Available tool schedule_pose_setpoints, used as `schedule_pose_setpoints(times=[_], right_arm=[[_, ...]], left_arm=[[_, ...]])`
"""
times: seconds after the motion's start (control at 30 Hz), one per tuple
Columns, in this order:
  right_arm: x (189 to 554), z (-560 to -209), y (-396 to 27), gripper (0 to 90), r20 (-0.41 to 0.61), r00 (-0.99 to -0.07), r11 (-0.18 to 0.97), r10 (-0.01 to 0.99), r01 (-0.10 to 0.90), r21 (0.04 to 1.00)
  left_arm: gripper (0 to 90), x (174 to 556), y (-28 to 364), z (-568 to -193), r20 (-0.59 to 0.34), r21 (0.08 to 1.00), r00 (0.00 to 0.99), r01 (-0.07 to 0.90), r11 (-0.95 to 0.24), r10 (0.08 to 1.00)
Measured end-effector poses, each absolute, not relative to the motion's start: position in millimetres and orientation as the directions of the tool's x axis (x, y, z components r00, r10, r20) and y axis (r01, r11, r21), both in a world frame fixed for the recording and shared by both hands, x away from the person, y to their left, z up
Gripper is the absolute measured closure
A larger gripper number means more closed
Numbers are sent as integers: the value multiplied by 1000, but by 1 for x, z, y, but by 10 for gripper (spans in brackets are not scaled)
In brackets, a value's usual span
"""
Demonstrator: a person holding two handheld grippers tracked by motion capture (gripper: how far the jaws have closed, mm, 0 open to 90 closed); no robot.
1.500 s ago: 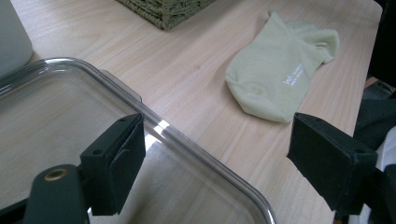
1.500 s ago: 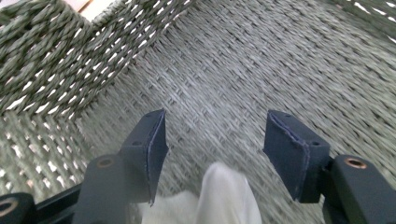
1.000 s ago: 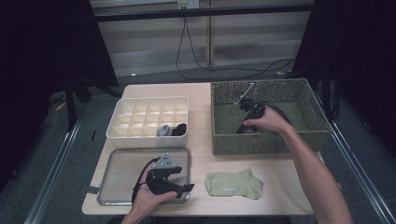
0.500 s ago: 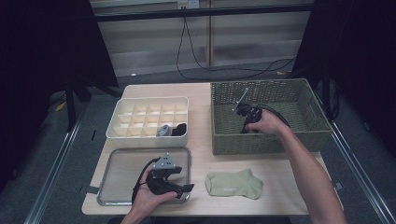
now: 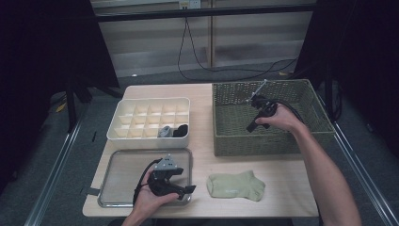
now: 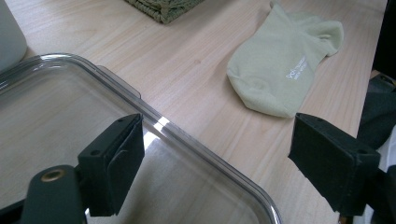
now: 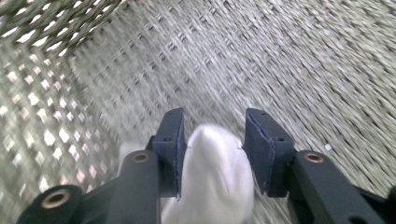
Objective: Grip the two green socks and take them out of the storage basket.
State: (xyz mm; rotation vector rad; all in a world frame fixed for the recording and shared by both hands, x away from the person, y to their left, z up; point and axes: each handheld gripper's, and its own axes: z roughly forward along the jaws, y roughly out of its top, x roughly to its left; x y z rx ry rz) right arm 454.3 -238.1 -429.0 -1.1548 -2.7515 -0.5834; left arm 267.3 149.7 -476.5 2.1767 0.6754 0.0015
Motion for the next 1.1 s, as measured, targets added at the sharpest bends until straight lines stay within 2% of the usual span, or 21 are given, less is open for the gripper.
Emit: schedule_pose_setpoints(times=[0.2,0.33,0.4,0.57,0.63,0.9,1.1], right_arm=[[447,-417,-252,494,248,-712,643,656,700,310],[443,-419,-254,500,247,-717,654,652,696,295],[442,-423,-254,530,252,-718,660,649,696,281],[440,-425,-250,808,258,-716,665,649,698,266],[439,-425,-250,874,254,-718,667,648,696,265],[436,-418,-256,893,226,-717,643,660,694,324],[428,-409,-263,893,245,-676,568,695,725,390]], left_arm=[[177,269,148,-477,-223,725,856,465,-508,466],[177,269,148,-478,-223,722,857,466,-512,465],[176,270,147,-478,-222,722,857,465,-512,465],[176,269,148,-477,-224,726,857,464,-507,464],[177,269,148,-477,-222,725,857,464,-508,465],[176,269,149,-477,-221,725,855,466,-507,469],[177,267,147,-476,-213,732,862,452,-510,459]])
